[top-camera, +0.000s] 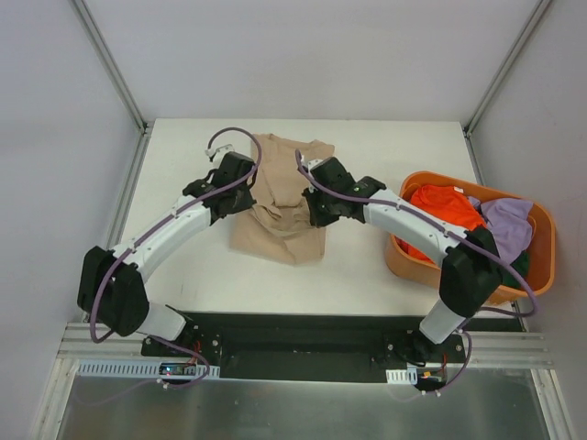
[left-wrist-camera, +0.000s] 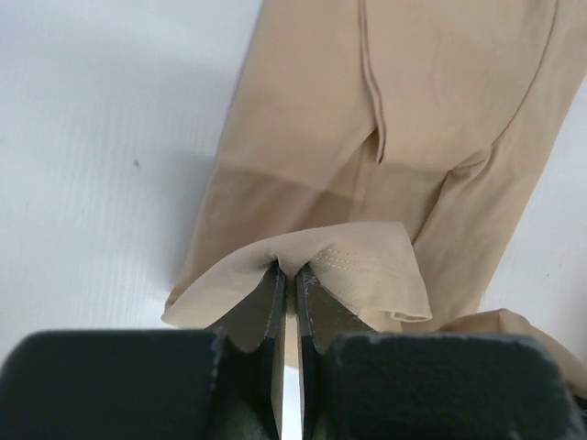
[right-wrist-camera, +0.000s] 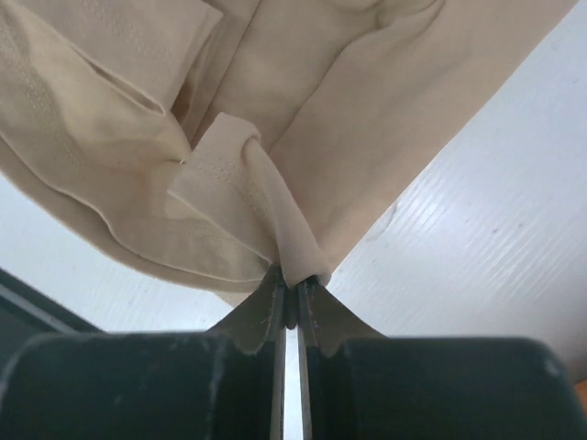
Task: Fold and stack the t-shirts
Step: Fold the folded rectangular tshirt in 1/3 of the way
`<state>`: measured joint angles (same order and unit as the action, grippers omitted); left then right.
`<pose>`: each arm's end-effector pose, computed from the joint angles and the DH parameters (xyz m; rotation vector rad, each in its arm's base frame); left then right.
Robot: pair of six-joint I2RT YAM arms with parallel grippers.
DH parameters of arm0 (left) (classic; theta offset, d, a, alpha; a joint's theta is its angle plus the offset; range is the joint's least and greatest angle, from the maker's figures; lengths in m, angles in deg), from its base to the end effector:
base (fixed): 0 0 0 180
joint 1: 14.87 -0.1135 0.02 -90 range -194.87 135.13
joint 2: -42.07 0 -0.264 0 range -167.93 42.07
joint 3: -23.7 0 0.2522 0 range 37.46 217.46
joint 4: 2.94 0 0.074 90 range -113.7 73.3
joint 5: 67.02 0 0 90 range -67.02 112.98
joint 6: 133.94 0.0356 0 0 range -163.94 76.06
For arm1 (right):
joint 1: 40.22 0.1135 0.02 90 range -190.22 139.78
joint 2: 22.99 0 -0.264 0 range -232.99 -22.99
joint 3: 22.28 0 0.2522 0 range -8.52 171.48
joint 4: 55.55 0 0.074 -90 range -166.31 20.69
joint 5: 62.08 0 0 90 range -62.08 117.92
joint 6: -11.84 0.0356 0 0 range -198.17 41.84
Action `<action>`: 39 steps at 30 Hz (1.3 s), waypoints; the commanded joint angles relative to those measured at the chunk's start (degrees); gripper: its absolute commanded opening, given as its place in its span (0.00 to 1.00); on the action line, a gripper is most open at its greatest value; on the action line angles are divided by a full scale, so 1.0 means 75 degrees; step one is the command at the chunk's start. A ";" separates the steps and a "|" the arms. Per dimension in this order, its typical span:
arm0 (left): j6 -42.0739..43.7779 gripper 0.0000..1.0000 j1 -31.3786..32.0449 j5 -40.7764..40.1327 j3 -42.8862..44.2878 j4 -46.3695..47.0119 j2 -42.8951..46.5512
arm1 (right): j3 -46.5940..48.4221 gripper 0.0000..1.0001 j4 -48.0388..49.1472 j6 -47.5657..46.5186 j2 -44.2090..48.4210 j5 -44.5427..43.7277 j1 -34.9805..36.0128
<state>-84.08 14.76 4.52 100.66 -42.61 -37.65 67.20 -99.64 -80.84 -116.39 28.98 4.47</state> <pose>0.2701 -0.1407 0.2884 -0.3704 2.2494 -0.2701 0.2559 0.2541 0.2783 -0.9882 2.2311 0.3567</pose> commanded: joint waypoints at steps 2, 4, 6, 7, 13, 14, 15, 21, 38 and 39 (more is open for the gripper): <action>0.0910 0.00 -0.0410 0.0479 0.1052 0.0443 -0.0841 | 0.1012 0.01 -0.0245 -0.0475 -0.0717 0.0199 -0.0625; 0.1121 0.00 -0.0586 0.0714 0.1310 0.0455 -0.1228 | 0.1223 0.01 -0.0257 -0.0580 -0.0939 0.0233 -0.0813; 0.1180 0.00 -0.0773 0.0972 0.1475 0.0455 -0.1568 | 0.1410 0.01 -0.0257 -0.0685 -0.1162 0.0350 -0.0965; 0.1227 0.00 -0.0856 0.1100 0.1557 0.0443 -0.1720 | 0.1481 0.01 -0.0257 -0.0744 -0.1268 0.0432 -0.1047; 0.1648 0.00 -0.1091 0.1664 0.2061 0.0467 -0.2704 | 0.1891 0.01 -0.0293 -0.1049 -0.1935 0.0855 -0.1516; 0.1684 0.00 -0.1091 0.1595 0.2143 0.0455 -0.2845 | 0.1961 0.02 -0.0269 -0.1084 -0.2064 0.0901 -0.1552; 0.1661 0.00 -0.1091 0.1536 0.2190 0.0455 -0.2986 | 0.2032 0.03 -0.0281 -0.1084 -0.2170 0.0936 -0.1610; 0.1731 0.04 -0.1255 0.1616 0.2589 0.0431 -0.3689 | 0.2442 0.05 -0.0269 -0.1166 -0.2885 0.0949 -0.1833; 0.1205 0.99 -0.1314 0.1666 0.1784 0.0209 -0.2042 | 0.2118 0.96 -0.0329 -0.1026 -0.1765 0.0829 -0.1881; 0.0925 0.99 -0.1314 0.1513 0.1432 0.0209 -0.1725 | 0.1743 0.96 -0.0107 -0.1026 -0.1448 0.0971 -0.1776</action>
<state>-71.82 5.27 18.35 118.06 -39.64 -62.05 86.15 -102.22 -88.80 -138.69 33.24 -10.57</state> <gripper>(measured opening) 0.990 0.909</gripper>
